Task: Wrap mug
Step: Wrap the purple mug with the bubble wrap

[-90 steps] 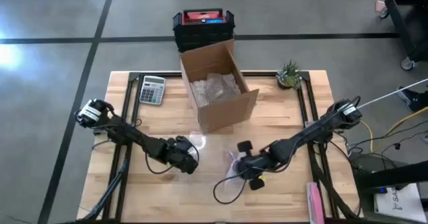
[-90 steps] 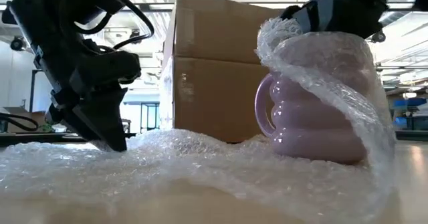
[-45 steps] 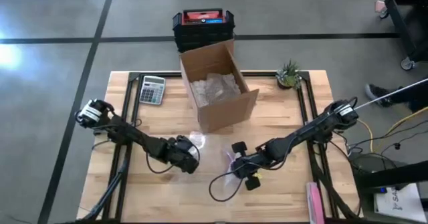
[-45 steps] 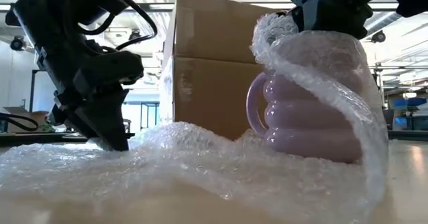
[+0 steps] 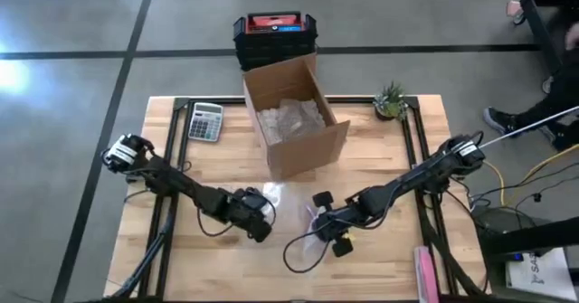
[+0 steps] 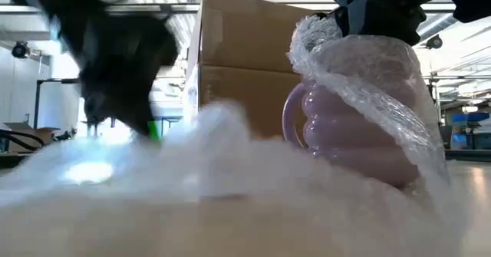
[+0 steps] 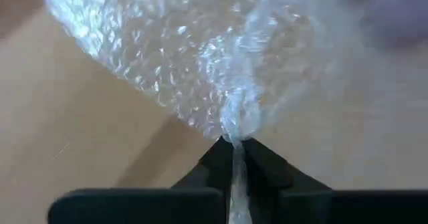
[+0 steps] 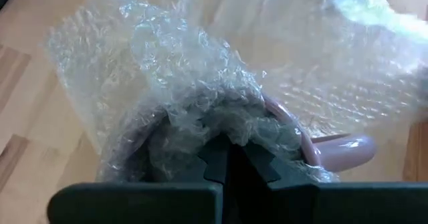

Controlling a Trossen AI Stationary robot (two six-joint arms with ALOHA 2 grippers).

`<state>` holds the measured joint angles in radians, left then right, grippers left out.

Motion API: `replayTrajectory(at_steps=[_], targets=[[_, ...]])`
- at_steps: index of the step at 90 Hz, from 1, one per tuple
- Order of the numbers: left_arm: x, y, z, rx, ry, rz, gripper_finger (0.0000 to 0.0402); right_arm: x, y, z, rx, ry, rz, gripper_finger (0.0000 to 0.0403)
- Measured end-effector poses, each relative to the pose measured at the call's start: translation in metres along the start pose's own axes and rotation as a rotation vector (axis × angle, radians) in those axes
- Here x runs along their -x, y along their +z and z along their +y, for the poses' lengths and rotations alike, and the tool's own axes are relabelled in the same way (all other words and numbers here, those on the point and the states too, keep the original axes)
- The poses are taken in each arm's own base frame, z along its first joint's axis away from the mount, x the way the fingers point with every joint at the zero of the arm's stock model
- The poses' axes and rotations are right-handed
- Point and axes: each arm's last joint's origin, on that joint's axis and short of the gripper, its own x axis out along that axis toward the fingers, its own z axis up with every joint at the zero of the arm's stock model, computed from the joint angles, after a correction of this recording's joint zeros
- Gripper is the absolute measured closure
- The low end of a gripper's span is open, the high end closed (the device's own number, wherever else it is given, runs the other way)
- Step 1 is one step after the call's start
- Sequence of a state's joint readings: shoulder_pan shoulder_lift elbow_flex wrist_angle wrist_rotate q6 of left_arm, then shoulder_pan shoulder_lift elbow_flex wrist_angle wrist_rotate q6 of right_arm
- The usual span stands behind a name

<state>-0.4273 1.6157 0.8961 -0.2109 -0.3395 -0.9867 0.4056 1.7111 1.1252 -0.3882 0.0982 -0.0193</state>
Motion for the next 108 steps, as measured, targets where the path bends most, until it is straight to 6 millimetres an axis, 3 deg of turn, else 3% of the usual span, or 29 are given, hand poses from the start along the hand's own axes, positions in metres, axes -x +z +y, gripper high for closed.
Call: replayTrajectory(at_steps=[17, 25, 47, 60, 69, 88, 97, 108], targets=[[0.025, 0.04, -0.043, -0.187, -0.147, -0.178, 0.04, 0.0, 0.0, -0.001, -0.003, -0.005, -0.002, 0.0403], [0.027, 0.05, -0.056, -0.247, -0.194, -0.244, 0.04, 0.0, 0.0, -0.001, -0.005, -0.007, -0.003, 0.0403], [-0.012, 0.063, -0.079, -0.379, -0.299, -0.308, 0.0401, 0.003, 0.004, -0.003, -0.012, -0.011, 0.009, 0.0403], [-0.046, 0.06, -0.085, -0.405, -0.294, -0.242, 0.0401, 0.004, 0.006, -0.003, -0.015, -0.01, 0.011, 0.0403], [-0.057, 0.061, -0.089, -0.41, -0.265, -0.217, 0.0401, 0.01, 0.007, -0.003, -0.023, -0.005, 0.069, 0.0403], [-0.06, 0.066, -0.092, -0.397, -0.248, -0.206, 0.0401, 0.043, 0.008, -0.005, -0.05, 0.027, 0.26, 0.0403], [-0.059, 0.065, -0.091, -0.4, -0.244, -0.186, 0.0402, 0.067, 0.017, -0.006, -0.057, 0.041, 0.218, 0.0403], [-0.058, 0.066, -0.091, -0.397, -0.25, -0.184, 0.0402, 0.076, 0.02, -0.007, -0.027, 0.043, 0.166, 0.0403]])
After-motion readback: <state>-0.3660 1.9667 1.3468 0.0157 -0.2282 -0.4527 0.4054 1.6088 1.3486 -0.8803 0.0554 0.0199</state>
